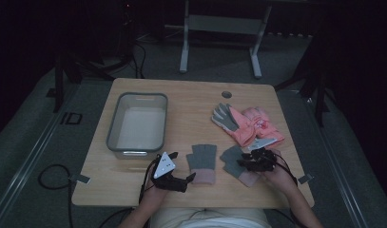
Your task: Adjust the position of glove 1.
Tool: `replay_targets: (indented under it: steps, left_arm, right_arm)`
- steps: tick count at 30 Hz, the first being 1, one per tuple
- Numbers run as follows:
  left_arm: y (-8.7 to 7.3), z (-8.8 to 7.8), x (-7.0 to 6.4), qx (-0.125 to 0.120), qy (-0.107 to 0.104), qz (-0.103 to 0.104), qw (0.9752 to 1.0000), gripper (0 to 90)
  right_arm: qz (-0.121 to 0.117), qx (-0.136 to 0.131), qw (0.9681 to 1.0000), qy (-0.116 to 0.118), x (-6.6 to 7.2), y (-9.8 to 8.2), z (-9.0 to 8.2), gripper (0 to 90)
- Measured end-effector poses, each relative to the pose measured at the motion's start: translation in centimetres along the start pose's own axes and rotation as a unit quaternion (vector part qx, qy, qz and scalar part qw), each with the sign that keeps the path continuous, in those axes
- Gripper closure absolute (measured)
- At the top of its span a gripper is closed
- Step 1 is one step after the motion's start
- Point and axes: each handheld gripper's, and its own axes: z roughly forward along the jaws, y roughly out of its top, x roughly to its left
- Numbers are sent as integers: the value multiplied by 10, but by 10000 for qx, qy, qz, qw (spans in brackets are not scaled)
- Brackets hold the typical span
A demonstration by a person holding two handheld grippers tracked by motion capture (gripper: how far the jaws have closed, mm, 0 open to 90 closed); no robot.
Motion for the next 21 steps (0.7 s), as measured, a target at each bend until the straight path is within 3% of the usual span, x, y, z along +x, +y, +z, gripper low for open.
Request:
replay_targets:
  steps: [5, 11, 16, 21]
  left_arm:
    - [0, 0, 0, -7, -1, 5, 10000, 0]
    - [0, 0, 1, 3, -16, -44, 10000, 0]
    - [0, 0, 1, 3, 0, -27, 10000, 0]
    - [0, 0, 1, -19, 11, -38, 10000, 0]
  right_arm:
    - [41, -36, 10000, 50, -3, -5, 5, 619]
    - [18, -106, 9999, -13, -1, -8, 6, 727]
    - [45, -23, 9999, -90, 4, -6, 6, 826]
    - [166, 86, 9996, -189, 11, -2, -1, 853]
